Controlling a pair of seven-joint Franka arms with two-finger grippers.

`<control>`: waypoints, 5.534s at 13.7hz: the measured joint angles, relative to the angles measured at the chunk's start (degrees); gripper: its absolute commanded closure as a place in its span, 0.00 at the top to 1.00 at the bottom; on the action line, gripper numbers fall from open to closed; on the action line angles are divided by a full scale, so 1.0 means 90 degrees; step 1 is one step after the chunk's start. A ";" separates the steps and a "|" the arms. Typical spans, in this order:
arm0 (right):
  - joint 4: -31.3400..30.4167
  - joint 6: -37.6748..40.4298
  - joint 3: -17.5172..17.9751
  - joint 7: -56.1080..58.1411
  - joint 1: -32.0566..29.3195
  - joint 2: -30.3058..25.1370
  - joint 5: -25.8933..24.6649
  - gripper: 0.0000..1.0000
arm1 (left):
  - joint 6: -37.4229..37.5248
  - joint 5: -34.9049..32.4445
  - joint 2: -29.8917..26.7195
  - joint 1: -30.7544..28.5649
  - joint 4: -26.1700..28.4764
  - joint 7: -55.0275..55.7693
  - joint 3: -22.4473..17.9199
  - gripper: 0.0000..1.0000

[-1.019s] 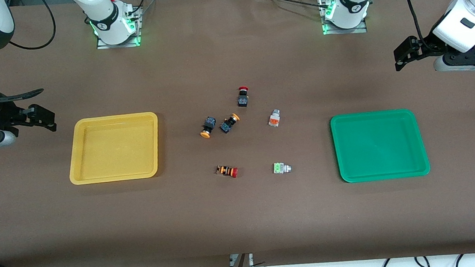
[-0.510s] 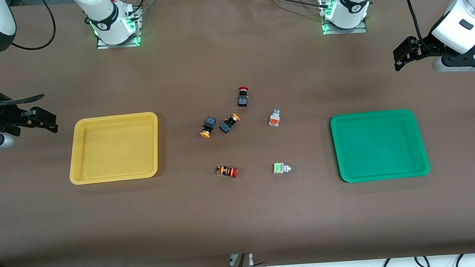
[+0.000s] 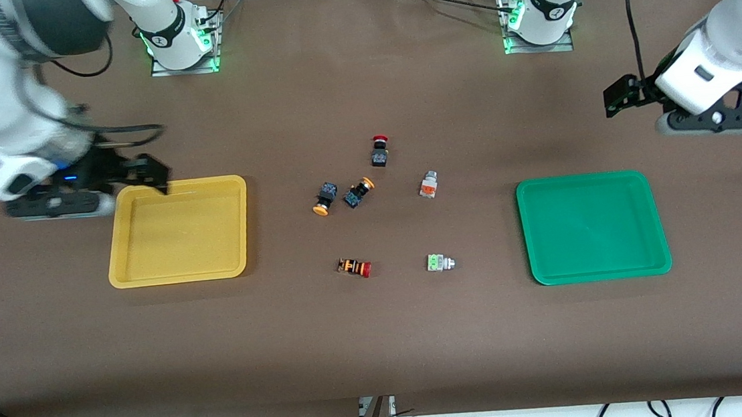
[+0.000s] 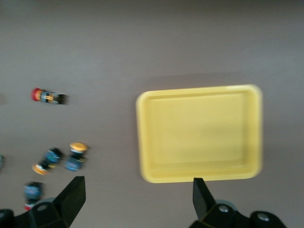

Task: Place green and yellow buttons in trays
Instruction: 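Reach both grippers toward the yellow button and the orange switch, then grasp the yellow button and the orange switch with both grippers, then place the yellow button and orange switch in matching trays with both grippers, then reach the left gripper to the green switch while the right gripper returns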

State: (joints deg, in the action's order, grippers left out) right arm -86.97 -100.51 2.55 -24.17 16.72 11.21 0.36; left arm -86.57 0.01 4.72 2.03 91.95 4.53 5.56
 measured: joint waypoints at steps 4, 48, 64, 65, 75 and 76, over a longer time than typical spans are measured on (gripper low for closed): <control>-0.0097 -0.1034 0.0022 -0.2075 0.1256 0.0961 -0.0320 1.00 | -0.0129 0.0004 0.1142 0.0181 -0.0646 -0.0008 0.0027 1.00; -0.1665 -0.2674 -0.0380 0.0379 -0.0184 0.1790 -0.0450 0.12 | -0.2222 -0.1004 0.3186 0.0801 -0.0049 -0.0406 0.0041 0.06; -0.3391 -0.4374 -0.0385 0.2335 -0.1324 0.1004 -0.0006 0.99 | -0.2855 -0.0950 0.3654 0.1046 -0.1390 -0.2771 0.0570 1.00; -0.3299 -0.4338 -0.0292 0.2050 -0.1288 0.0946 -0.0004 0.98 | -0.3029 -0.0857 0.3845 0.1143 -0.1547 -0.3334 0.0599 1.00; -0.1638 -0.3796 0.0106 -0.3040 0.1074 0.1845 -0.0310 0.98 | -0.4621 0.1844 0.4988 0.1129 -0.1836 -0.8591 0.0730 1.00; -0.1444 -0.3798 0.0103 -0.3271 0.1165 0.2026 -0.0338 0.98 | -0.4849 0.1844 0.5016 0.1154 -0.1785 -0.8643 0.0741 1.00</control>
State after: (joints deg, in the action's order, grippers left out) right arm -99.96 -134.69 3.47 -53.60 27.21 29.44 -2.68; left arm -130.21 16.61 49.86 12.42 75.88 -73.25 12.22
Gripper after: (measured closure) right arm 0.013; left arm 0.000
